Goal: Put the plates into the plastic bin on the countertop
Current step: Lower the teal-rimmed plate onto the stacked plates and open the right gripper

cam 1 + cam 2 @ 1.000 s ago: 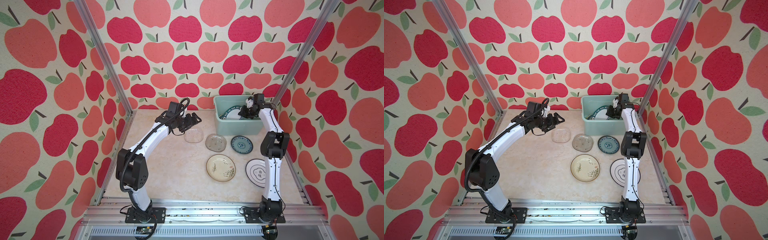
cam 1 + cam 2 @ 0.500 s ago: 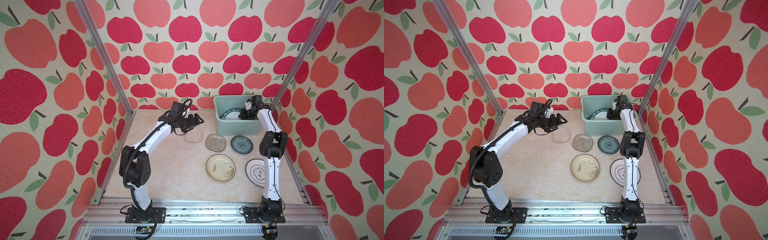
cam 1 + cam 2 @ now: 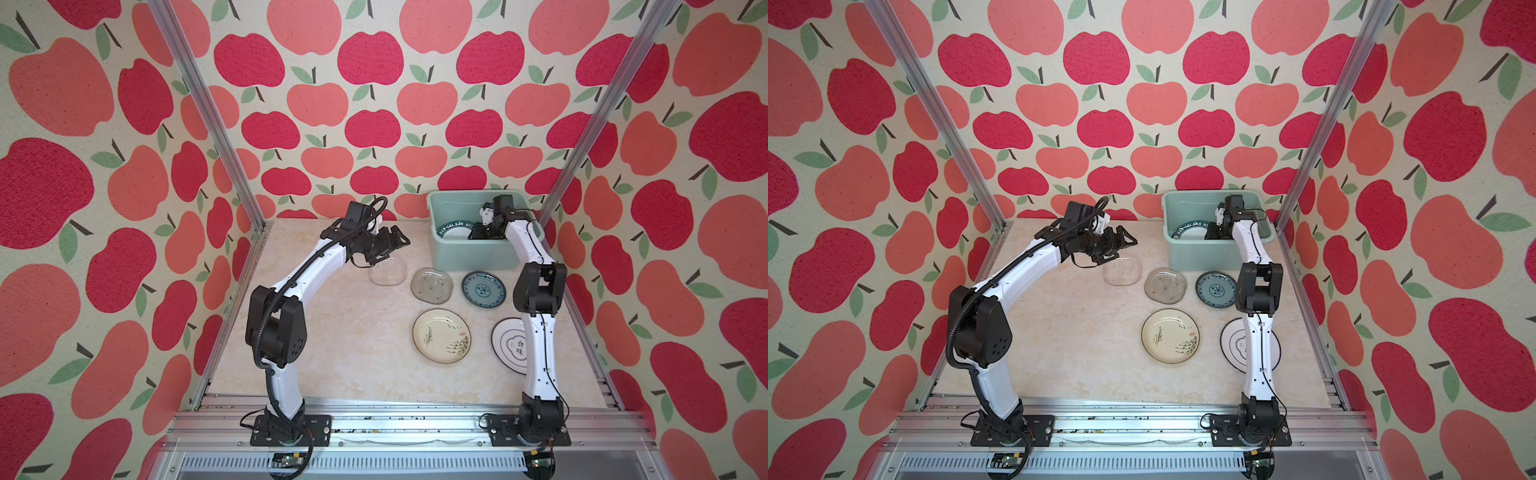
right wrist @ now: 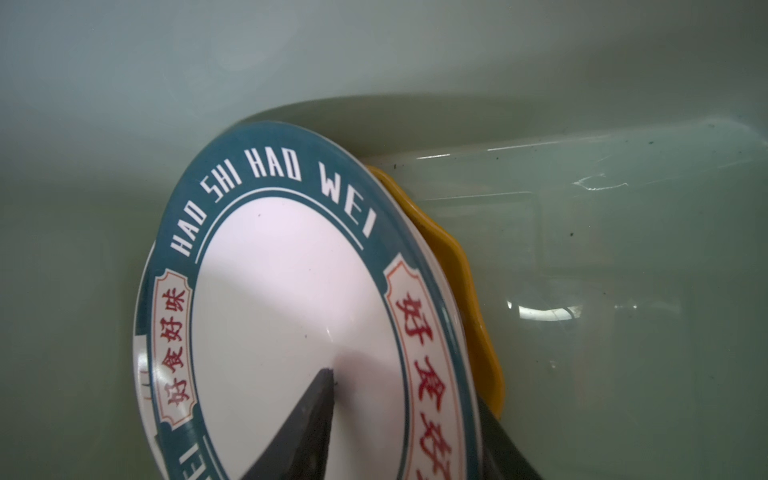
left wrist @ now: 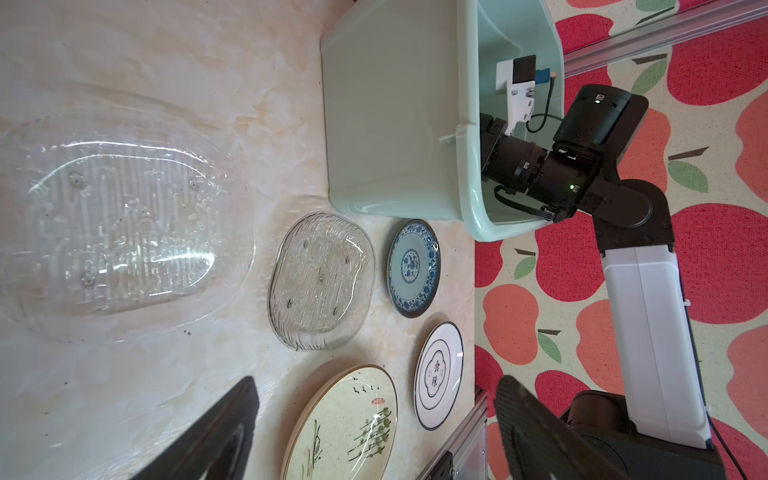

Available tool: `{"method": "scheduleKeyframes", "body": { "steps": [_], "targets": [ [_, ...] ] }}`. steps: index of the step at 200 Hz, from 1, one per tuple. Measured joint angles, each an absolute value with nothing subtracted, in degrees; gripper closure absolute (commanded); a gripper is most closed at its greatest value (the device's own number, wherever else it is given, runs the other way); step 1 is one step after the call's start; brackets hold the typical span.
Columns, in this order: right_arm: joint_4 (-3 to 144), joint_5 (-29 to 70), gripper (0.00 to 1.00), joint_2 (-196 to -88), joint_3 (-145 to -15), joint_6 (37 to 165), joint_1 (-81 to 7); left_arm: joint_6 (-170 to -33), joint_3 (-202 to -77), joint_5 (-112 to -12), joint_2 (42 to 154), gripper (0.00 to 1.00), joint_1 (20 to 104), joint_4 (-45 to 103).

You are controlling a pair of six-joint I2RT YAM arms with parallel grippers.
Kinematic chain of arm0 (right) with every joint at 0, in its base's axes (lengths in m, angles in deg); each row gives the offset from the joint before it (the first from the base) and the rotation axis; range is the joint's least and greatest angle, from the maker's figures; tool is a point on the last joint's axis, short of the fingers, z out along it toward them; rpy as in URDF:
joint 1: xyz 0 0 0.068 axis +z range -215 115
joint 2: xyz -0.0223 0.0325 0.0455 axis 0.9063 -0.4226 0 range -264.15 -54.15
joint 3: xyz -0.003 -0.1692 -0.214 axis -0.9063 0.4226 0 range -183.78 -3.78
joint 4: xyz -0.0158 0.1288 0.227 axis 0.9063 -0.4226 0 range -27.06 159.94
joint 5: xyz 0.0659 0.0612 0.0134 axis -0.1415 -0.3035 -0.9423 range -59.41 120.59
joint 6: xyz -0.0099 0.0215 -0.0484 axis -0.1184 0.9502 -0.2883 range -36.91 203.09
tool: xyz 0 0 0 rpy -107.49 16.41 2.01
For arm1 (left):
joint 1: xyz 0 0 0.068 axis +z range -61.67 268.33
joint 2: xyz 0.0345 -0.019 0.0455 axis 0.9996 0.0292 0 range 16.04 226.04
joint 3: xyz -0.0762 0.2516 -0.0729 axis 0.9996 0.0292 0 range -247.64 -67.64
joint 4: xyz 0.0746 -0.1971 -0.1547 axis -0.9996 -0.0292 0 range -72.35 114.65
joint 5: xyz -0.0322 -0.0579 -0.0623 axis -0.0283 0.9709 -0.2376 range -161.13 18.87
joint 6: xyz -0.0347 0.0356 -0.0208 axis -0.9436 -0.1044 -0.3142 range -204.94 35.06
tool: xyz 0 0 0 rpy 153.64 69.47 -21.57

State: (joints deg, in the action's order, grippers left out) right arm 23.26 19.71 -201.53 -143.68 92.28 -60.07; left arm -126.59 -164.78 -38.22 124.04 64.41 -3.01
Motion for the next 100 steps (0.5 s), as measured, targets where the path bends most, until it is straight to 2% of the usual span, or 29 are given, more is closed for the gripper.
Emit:
{"method": "scheduleKeyframes", "body": {
  "steps": [34, 96, 100],
  "targets": [
    [22.76, 19.74, 0.34, -201.55, -143.68, 91.23, -59.77, -126.59, -164.78, -38.16, 124.04, 0.08, 64.41, -3.05],
    [21.62, 19.65, 0.18, -199.47, -143.68, 89.87, -59.66, -126.53, -164.78, -38.46, 123.87, 0.09, 64.10, -3.47],
    [21.54, 19.71, 0.13, -199.08, -143.68, 89.72, -59.63, -126.50, -164.78, -38.68, 123.72, 0.09, 64.01, -3.49]
  ]
}}
